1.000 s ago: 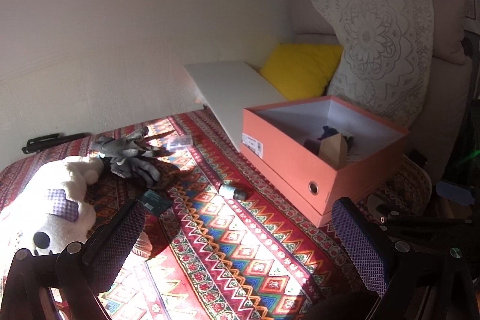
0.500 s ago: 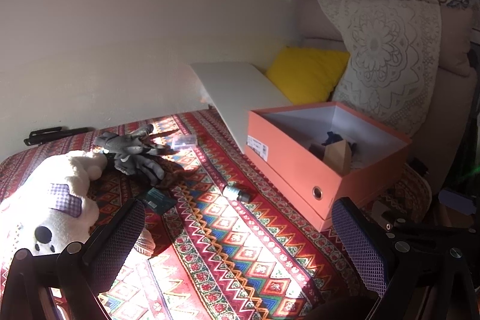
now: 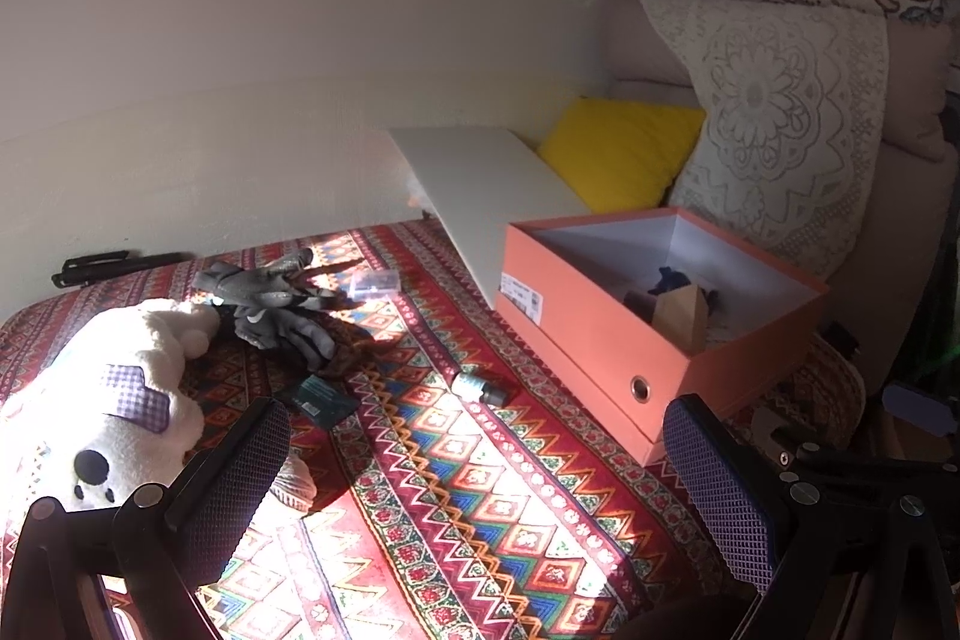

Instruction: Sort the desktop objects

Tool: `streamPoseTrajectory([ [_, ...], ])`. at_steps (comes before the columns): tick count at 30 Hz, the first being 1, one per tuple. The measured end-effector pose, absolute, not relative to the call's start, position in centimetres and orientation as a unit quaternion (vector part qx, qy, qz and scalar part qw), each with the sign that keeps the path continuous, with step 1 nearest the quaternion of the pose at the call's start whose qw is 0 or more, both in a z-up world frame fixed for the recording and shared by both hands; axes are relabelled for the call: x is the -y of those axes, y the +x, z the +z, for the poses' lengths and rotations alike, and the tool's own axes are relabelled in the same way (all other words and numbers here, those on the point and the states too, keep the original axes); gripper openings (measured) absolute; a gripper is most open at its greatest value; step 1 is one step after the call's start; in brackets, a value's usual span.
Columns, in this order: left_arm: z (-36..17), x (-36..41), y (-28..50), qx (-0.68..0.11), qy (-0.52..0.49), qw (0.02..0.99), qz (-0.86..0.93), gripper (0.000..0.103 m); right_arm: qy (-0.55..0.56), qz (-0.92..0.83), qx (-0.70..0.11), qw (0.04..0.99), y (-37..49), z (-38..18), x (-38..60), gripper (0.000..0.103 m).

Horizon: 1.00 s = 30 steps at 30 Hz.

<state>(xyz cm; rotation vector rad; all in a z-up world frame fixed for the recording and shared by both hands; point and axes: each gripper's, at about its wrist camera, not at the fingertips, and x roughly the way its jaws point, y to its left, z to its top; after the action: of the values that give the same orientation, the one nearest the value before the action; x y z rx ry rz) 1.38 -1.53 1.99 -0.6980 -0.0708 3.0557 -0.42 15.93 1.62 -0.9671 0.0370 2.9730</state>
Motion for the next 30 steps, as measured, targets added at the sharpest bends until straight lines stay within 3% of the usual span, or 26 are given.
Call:
streamPoseTrajectory([
  [30,1.93,2.27,1.46,0.028,-0.227,-0.002,0.973,0.102,-0.313,0.95,-0.007,0.001,-0.25,1.72,-15.8,0.102],
])
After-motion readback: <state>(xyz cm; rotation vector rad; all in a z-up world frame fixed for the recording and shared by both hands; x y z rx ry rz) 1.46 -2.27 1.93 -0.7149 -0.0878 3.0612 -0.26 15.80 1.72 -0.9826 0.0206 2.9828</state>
